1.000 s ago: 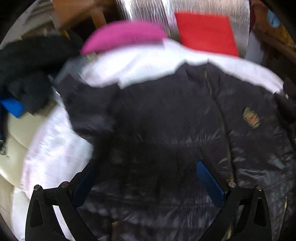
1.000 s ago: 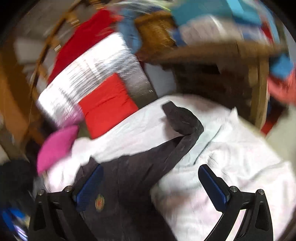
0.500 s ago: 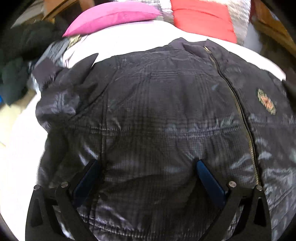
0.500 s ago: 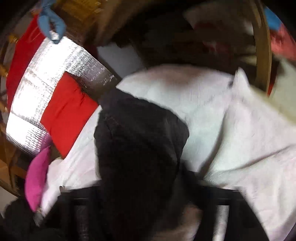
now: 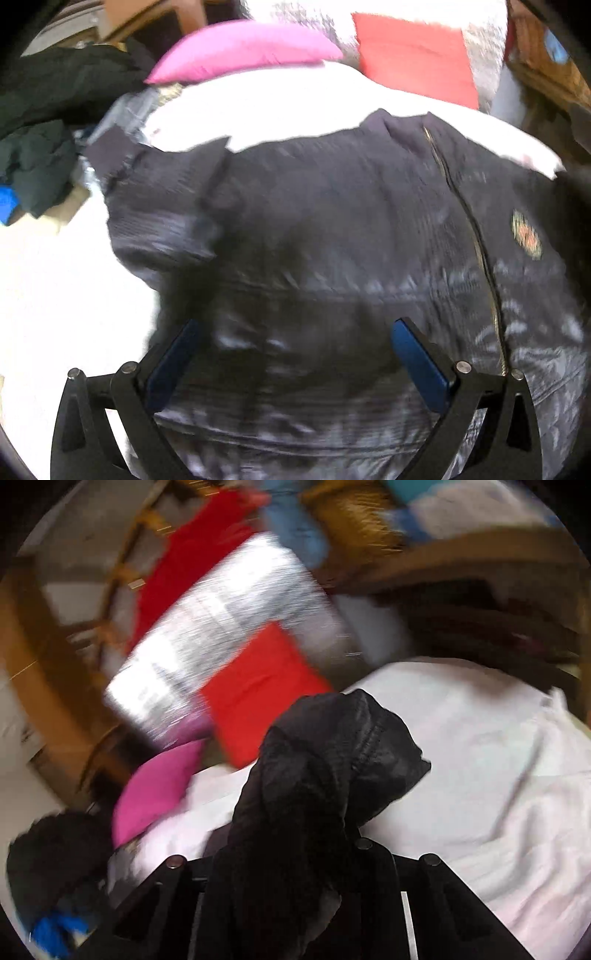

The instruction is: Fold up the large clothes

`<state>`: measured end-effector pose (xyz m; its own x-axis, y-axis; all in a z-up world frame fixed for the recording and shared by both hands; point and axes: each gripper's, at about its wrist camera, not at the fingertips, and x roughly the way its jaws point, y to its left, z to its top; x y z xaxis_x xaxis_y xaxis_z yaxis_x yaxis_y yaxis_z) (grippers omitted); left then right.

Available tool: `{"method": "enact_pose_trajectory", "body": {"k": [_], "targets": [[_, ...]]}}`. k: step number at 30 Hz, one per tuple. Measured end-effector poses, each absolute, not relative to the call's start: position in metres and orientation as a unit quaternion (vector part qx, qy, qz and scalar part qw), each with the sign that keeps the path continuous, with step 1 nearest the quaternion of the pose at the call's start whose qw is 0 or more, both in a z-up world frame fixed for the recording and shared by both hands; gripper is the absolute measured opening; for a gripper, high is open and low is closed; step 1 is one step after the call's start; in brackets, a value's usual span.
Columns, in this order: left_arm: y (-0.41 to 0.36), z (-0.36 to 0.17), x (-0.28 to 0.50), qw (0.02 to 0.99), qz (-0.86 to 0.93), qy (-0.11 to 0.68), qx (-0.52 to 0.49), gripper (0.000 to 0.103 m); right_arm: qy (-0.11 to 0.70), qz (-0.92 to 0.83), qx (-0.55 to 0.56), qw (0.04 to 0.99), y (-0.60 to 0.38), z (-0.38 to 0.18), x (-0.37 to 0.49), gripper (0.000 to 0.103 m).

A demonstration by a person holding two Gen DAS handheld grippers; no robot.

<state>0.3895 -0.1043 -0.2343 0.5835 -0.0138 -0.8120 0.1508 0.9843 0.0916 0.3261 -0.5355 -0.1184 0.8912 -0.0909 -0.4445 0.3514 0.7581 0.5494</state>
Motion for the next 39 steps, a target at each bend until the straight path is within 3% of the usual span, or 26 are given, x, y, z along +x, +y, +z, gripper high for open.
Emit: {"method": "enact_pose_trajectory", "body": {"k": [4, 8, 10, 11, 14, 18, 20, 24, 28, 31, 34, 36, 38, 39], "targets": [[-0.075, -0.217, 0.392, 0.903, -0.018, 0.424, 0.060, 0.103, 0.222, -0.038, 0.314, 0.922, -0.464, -0.121, 0.339, 0.022], [-0.041, -0.214, 0.397, 0.901, -0.013, 0.433, 0.018, 0.103, 0.310, 0.046, 0.314, 0.896, -0.396, -0.163, 0.369, 0.027], [-0.027, -0.215, 0.404, 0.897, -0.012, 0.441, -0.007, 0.103, 0.372, 0.075, 0.317, 0.869, -0.368, -0.188, 0.381, 0.049], [-0.022, -0.216, 0.406, 0.897, -0.010, 0.442, -0.019, 0.103, 0.406, 0.085, 0.326, 0.850, -0.357, -0.201, 0.386, 0.054], [-0.019, -0.216, 0.406, 0.897, -0.013, 0.440, -0.038, 0.103, 0.471, 0.109, 0.327, 0.812, -0.337, -0.227, 0.387, 0.055], [-0.030, -0.219, 0.405, 0.893, -0.042, 0.445, -0.052, 0.103, 0.443, 0.144, 0.309, 0.829, -0.350, -0.203, 0.371, 0.055], [-0.036, -0.222, 0.409, 0.888, -0.058, 0.452, -0.063, 0.103, 0.417, 0.145, 0.323, 0.837, -0.368, -0.191, 0.355, 0.060], [-0.055, -0.226, 0.418, 0.876, -0.098, 0.465, -0.089, 0.103, 0.347, 0.112, 0.375, 0.852, -0.426, -0.177, 0.324, 0.089], [-0.074, -0.224, 0.413, 0.868, -0.139, 0.465, -0.103, 0.103, 0.320, 0.145, 0.426, 0.833, -0.464, -0.173, 0.314, 0.089], [-0.095, -0.231, 0.412, 0.860, -0.161, 0.479, -0.066, 0.103, 0.308, 0.056, 0.405, 0.859, -0.487, -0.168, 0.307, 0.089], [-0.111, -0.251, 0.413, 0.843, -0.168, 0.511, -0.028, 0.088, 0.313, -0.056, 0.369, 0.873, -0.519, -0.179, 0.307, 0.088], [-0.116, -0.262, 0.413, 0.822, -0.187, 0.537, -0.036, 0.065, 0.335, -0.106, 0.360, 0.864, -0.540, -0.198, 0.317, 0.087], [-0.116, -0.261, 0.410, 0.824, -0.193, 0.531, -0.041, 0.059, 0.354, -0.102, 0.369, 0.853, -0.550, -0.218, 0.333, 0.085], [-0.119, -0.260, 0.408, 0.824, -0.203, 0.528, -0.038, 0.048, 0.366, -0.094, 0.374, 0.847, -0.551, -0.227, 0.342, 0.083]]}}
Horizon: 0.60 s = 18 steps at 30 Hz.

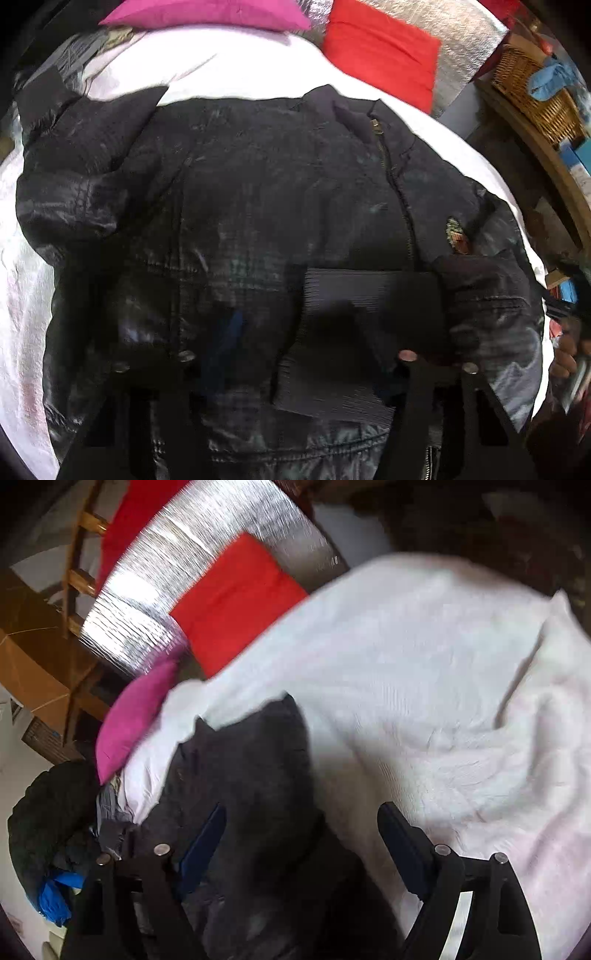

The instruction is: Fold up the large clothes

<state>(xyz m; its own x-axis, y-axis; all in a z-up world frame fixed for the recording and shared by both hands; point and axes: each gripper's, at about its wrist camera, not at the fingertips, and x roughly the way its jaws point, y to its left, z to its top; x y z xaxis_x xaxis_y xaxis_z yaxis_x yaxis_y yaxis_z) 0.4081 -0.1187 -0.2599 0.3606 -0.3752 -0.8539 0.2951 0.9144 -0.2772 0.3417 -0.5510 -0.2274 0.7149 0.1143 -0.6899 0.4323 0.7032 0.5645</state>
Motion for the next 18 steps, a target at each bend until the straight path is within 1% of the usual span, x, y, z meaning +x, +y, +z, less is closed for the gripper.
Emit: {"method": "enact_pose_trajectory", "body": {"k": [1, 2, 3, 4, 5, 6, 7, 10, 11, 12, 14, 16, 18], "targets": [[-0.120, -0.260, 0.407, 0.822, -0.214, 0.526, -0.038, 0.041, 0.375, -0.082, 0.378, 0.842, -0.546, -0.236, 0.352, 0.082], [-0.123, -0.260, 0.406, 0.820, -0.227, 0.524, -0.039, 0.030, 0.383, -0.069, 0.380, 0.839, -0.544, -0.243, 0.358, 0.081], [-0.127, -0.259, 0.403, 0.824, -0.229, 0.518, -0.033, 0.029, 0.393, -0.056, 0.377, 0.837, -0.537, -0.249, 0.364, 0.077], [-0.129, -0.258, 0.402, 0.828, -0.229, 0.512, -0.025, 0.023, 0.402, -0.051, 0.370, 0.836, -0.529, -0.255, 0.366, 0.071], [-0.132, -0.257, 0.399, 0.833, -0.227, 0.504, -0.012, 0.012, 0.413, -0.047, 0.359, 0.836, -0.526, -0.264, 0.366, 0.070], [-0.135, -0.256, 0.399, 0.837, -0.227, 0.498, -0.004, 0.005, 0.422, -0.053, 0.340, 0.839, -0.517, -0.266, 0.370, 0.068], [-0.138, -0.256, 0.401, 0.837, -0.233, 0.495, -0.008, 0.004, 0.426, -0.067, 0.304, 0.849, -0.506, -0.264, 0.374, 0.057], [-0.144, -0.244, 0.405, 0.845, -0.258, 0.468, -0.025, 0.002, 0.425, -0.078, 0.282, 0.857, -0.500, -0.261, 0.375, 0.039], [-0.147, -0.236, 0.404, 0.860, -0.250, 0.446, -0.007, 0.001, 0.418, -0.083, 0.284, 0.859, -0.499, -0.258, 0.374, 0.037], [-0.149, -0.227, 0.402, 0.877, -0.233, 0.420, 0.019, 0.001, 0.406, -0.090, 0.284, 0.864, -0.499, -0.253, 0.371, 0.030], [-0.145, -0.210, 0.405, 0.902, -0.211, 0.374, 0.036, 0.001, 0.374, -0.107, 0.283, 0.877, -0.502, -0.240, 0.366, 0.026], [-0.130, -0.194, 0.409, 0.917, -0.197, 0.346, 0.013, 0.001, 0.347, -0.113, 0.297, 0.883, -0.509, -0.232, 0.358, 0.024], [-0.113, -0.189, 0.419, 0.922, -0.178, 0.344, -0.013, 0.001, 0.335, -0.129, 0.305, 0.882, -0.518, -0.229, 0.356, 0.023]]}}
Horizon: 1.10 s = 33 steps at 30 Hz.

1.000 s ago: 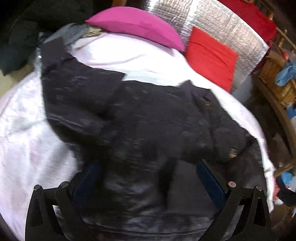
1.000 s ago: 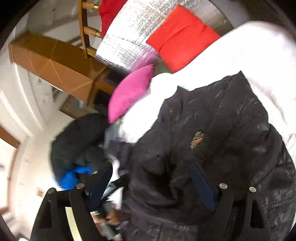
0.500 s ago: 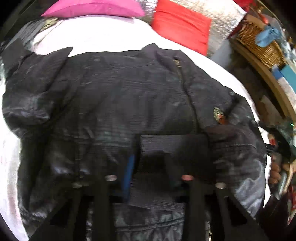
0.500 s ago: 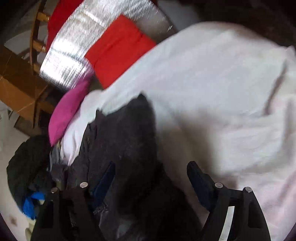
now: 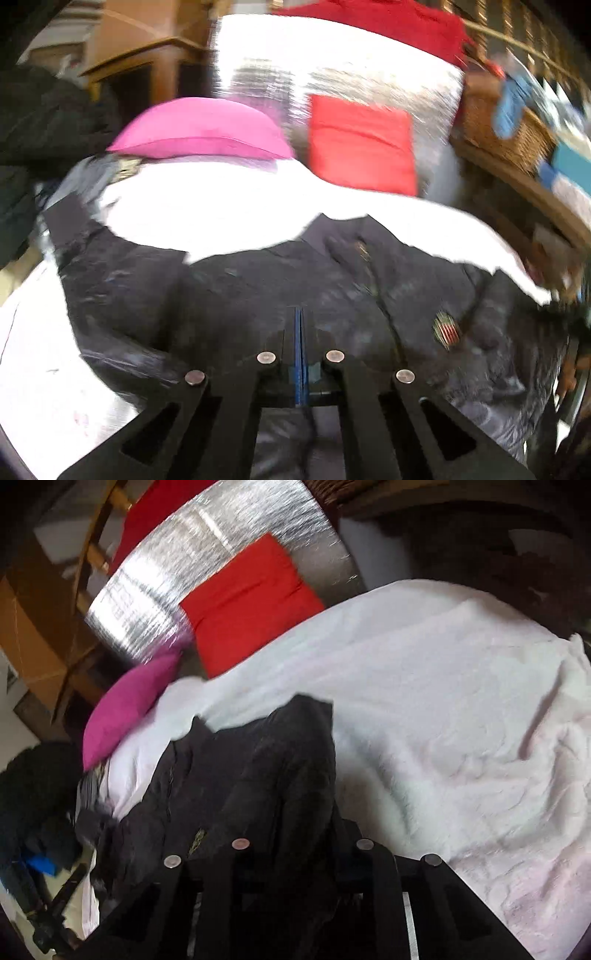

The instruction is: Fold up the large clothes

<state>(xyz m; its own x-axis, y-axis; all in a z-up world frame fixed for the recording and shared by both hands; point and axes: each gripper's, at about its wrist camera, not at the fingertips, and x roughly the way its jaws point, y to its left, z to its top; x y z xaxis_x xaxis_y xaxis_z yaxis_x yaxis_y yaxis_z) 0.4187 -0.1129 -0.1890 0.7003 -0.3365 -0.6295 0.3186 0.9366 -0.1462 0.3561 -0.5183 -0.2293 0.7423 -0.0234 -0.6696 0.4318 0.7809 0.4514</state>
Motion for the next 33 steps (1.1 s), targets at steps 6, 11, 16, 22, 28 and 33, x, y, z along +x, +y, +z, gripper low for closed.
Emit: {"method": "enact_pose_trajectory", "body": {"k": [6, 11, 16, 22, 28, 33], "targets": [[-0.103, -0.229, 0.444, 0.854, -0.196, 0.478, -0.059, 0.036, 0.360, -0.182, 0.345, 0.847, -0.548, -0.259, 0.354, 0.023], [-0.105, -0.247, 0.435, 0.811, -0.239, 0.525, -0.098, 0.084, 0.345, -0.122, 0.404, 0.838, -0.549, -0.254, 0.351, 0.024], [-0.112, -0.280, 0.431, 0.749, -0.270, 0.587, -0.146, 0.082, 0.366, -0.119, 0.387, 0.838, -0.535, -0.253, 0.365, 0.055], [-0.121, -0.260, 0.409, 0.751, -0.316, 0.568, -0.114, 0.023, 0.382, -0.106, 0.389, 0.831, -0.536, -0.266, 0.373, 0.081], [-0.126, -0.236, 0.403, 0.801, -0.316, 0.500, -0.091, 0.004, 0.415, -0.108, 0.336, 0.839, -0.516, -0.271, 0.381, 0.061], [-0.120, -0.220, 0.405, 0.824, -0.321, 0.455, -0.102, 0.002, 0.412, -0.125, 0.315, 0.846, -0.508, -0.267, 0.380, 0.054]]}}
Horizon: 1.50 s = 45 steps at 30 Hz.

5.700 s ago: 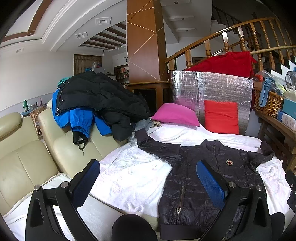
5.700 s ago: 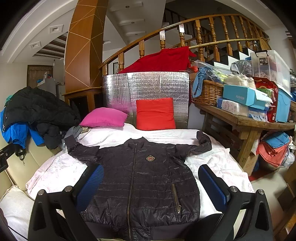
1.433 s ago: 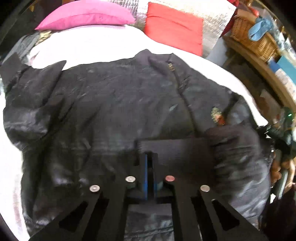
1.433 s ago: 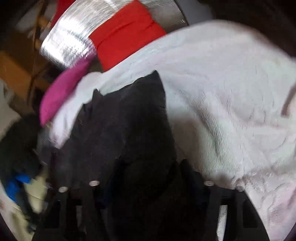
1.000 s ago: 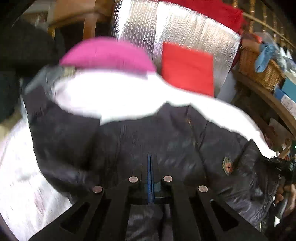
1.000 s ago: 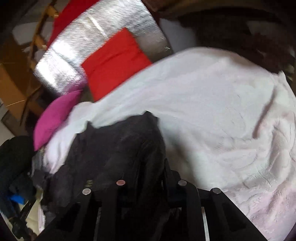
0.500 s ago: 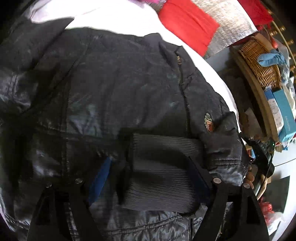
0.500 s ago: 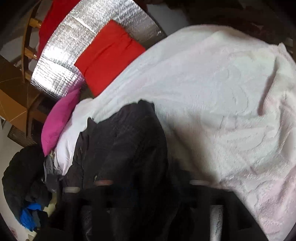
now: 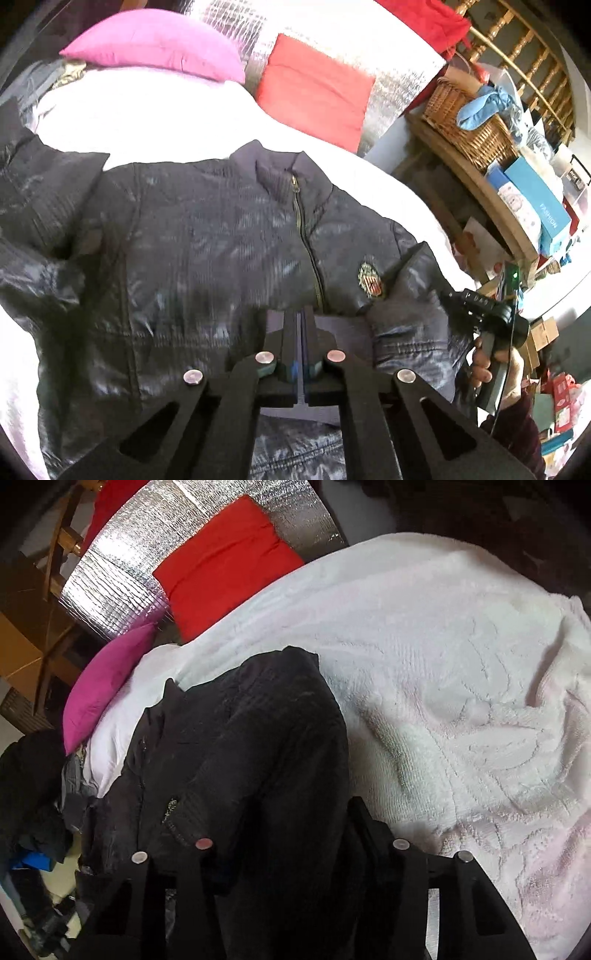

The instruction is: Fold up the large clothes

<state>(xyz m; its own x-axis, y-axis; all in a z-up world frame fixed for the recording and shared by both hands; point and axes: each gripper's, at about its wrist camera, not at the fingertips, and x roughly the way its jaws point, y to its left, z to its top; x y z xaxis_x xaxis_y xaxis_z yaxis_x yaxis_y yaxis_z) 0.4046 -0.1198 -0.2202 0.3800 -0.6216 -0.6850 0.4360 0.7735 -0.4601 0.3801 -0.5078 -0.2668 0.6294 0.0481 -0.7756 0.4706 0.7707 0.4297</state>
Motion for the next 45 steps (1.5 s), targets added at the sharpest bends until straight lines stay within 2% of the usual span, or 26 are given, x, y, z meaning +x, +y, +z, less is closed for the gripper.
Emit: {"method": "enact_pose_trajectory", "body": {"k": [2, 4, 5, 6, 12, 13, 14, 15, 16, 17, 18, 24, 29, 31, 33, 34, 35, 38, 39, 41, 43, 45], "targets": [[-0.124, -0.231, 0.412, 0.822, -0.301, 0.478, -0.073, 0.002, 0.419, -0.127, 0.316, 0.842, -0.509, -0.270, 0.382, 0.054], [-0.127, -0.250, 0.420, 0.798, -0.283, 0.528, -0.067, 0.020, 0.422, -0.124, 0.325, 0.837, -0.512, -0.273, 0.381, 0.054], [-0.127, -0.261, 0.424, 0.778, -0.278, 0.560, -0.071, 0.049, 0.422, -0.121, 0.328, 0.836, -0.513, -0.273, 0.381, 0.054], [-0.127, -0.271, 0.426, 0.757, -0.280, 0.584, -0.087, 0.067, 0.422, -0.121, 0.330, 0.835, -0.514, -0.273, 0.382, 0.054], [-0.144, -0.259, 0.406, 0.747, -0.351, 0.555, -0.103, 0.067, 0.424, -0.123, 0.327, 0.836, -0.513, -0.275, 0.382, 0.055], [-0.149, -0.260, 0.405, 0.752, -0.351, 0.551, -0.093, 0.063, 0.424, -0.123, 0.327, 0.836, -0.513, -0.275, 0.381, 0.055], [-0.153, -0.261, 0.403, 0.753, -0.352, 0.549, -0.081, 0.043, 0.423, -0.122, 0.328, 0.836, -0.513, -0.275, 0.381, 0.055], [-0.158, -0.263, 0.402, 0.751, -0.354, 0.553, -0.071, 0.030, 0.423, -0.122, 0.328, 0.836, -0.514, -0.276, 0.380, 0.055], [-0.161, -0.264, 0.402, 0.749, -0.357, 0.554, -0.072, 0.027, 0.422, -0.121, 0.327, 0.837, -0.514, -0.276, 0.380, 0.055], [-0.161, -0.263, 0.401, 0.753, -0.357, 0.548, -0.073, 0.019, 0.423, -0.121, 0.325, 0.837, -0.513, -0.276, 0.380, 0.055], [-0.162, -0.261, 0.399, 0.761, -0.356, 0.538, -0.068, 0.015, 0.423, -0.121, 0.323, 0.838, -0.513, -0.276, 0.381, 0.055], [-0.150, -0.223, 0.409, 0.846, -0.297, 0.440, -0.050, 0.014, 0.414, -0.126, 0.322, 0.842, -0.511, -0.272, 0.379, 0.055], [-0.109, -0.206, 0.424, 0.907, -0.168, 0.384, -0.029, 0.014, 0.378, -0.138, 0.324, 0.856, -0.512, -0.259, 0.372, 0.055], [-0.101, -0.218, 0.436, 0.910, -0.093, 0.404, 0.007, 0.015, 0.373, -0.140, 0.321, 0.860, -0.511, -0.255, 0.371, 0.067], [-0.090, -0.236, 0.444, 0.889, -0.082, 0.451, -0.008, 0.018, 0.372, -0.138, 0.323, 0.859, -0.509, -0.254, 0.372, 0.072], [-0.087, -0.242, 0.446, 0.878, -0.080, 0.471, -0.015, 0.021, 0.374, -0.137, 0.326, 0.857, -0.509, -0.255, 0.372, 0.072], [-0.085, -0.245, 0.447, 0.871, -0.080, 0.484, -0.017, 0.028, 0.376, -0.135, 0.327, 0.856, -0.508, -0.255, 0.373, 0.072], [-0.094, -0.243, 0.444, 0.880, -0.073, 0.469, 0.008, 0.062, 0.382, -0.133, 0.326, 0.855, -0.503, -0.259, 0.377, 0.072], [-0.096, -0.242, 0.442, 0.886, -0.073, 0.459, 0.018, 0.066, 0.388, -0.131, 0.322, 0.854, -0.501, -0.262, 0.379, 0.072], [-0.100, -0.245, 0.442, 0.886, -0.067, 0.457, 0.041, 0.066, 0.423, -0.145, 0.287, 0.847, -0.492, -0.272, 0.388, 0.072], [-0.101, -0.256, 0.448, 0.874, -0.046, 0.478, 0.070, 0.066, 0.428, -0.167, 0.242, 0.855, -0.481, -0.268, 0.393, 0.072], [-0.093, -0.254, 0.447, 0.873, -0.056, 0.482, 0.057, 0.066, 0.427, -0.178, 0.222, 0.858, -0.474, -0.258, 0.392, 0.072]]}}
